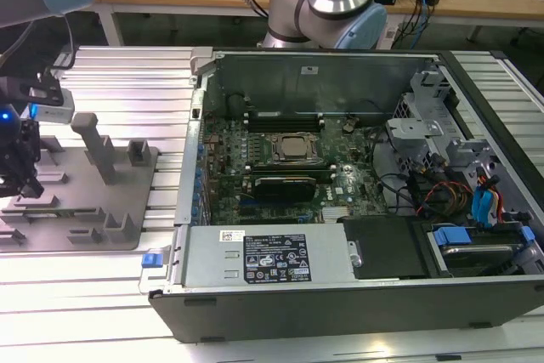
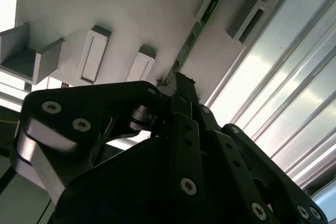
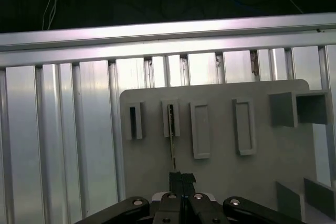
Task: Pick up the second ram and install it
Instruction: 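Pick up the second ram and move it above second insertion slot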
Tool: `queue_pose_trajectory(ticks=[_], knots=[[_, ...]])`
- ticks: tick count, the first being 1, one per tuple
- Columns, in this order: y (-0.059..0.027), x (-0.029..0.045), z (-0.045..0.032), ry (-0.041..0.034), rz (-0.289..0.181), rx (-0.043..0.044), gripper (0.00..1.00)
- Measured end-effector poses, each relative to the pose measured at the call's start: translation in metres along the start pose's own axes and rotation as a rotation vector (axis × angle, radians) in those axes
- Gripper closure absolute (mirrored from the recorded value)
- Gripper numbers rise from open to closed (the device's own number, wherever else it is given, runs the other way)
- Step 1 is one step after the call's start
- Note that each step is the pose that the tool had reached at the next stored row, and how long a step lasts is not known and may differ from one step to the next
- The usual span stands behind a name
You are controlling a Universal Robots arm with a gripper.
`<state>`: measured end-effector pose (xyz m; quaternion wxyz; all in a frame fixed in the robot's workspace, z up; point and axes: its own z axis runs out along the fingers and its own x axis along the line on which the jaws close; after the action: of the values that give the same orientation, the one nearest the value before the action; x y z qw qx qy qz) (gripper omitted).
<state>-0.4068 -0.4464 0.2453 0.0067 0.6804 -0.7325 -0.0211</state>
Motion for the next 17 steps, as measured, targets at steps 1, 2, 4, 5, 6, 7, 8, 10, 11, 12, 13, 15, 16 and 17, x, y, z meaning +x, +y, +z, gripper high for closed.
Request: queue_pose_trajectory(ticks=[1, 2, 4, 5, 6, 7, 8, 10, 11, 12, 13, 15, 16, 17], knots=[[-0.0001, 0.0015, 0.0024, -0.0001, -0.002, -0.0002, 0.92], [-0.0004, 0.0037, 0.005, -0.0001, -0.007, -0.0003, 0.92], [-0.0006, 0.0053, 0.0089, -0.0016, -0.013, 0.0009, 0.92], [-0.0007, 0.0055, 0.0128, -0.0027, -0.017, 0.0019, 0.92], [-0.0007, 0.0056, 0.0156, -0.0042, -0.02, 0.0036, 0.92], [-0.0006, 0.0055, 0.0163, -0.0043, -0.022, 0.0037, 0.92], [-0.0006, 0.0056, 0.0164, -0.0043, -0.023, 0.0038, 0.92], [-0.0006, 0.0055, 0.0165, -0.0043, -0.024, 0.0039, 0.92], [-0.0006, 0.0056, 0.0165, -0.0043, -0.024, 0.0038, 0.86], [-0.0006, 0.0056, 0.0165, -0.0043, -0.024, 0.0038, 0.79], [-0.0006, 0.0055, 0.0165, -0.0044, -0.024, 0.0038, 0.72], [-0.0006, 0.0056, 0.0167, -0.0044, -0.024, 0.0039, 0.72], [-0.0003, 0.0055, 0.0179, -0.0045, -0.03, 0.0059, 0.72], [0.0002, 0.0056, 0.0199, -0.0043, -0.042, 0.0102, 0.72]])
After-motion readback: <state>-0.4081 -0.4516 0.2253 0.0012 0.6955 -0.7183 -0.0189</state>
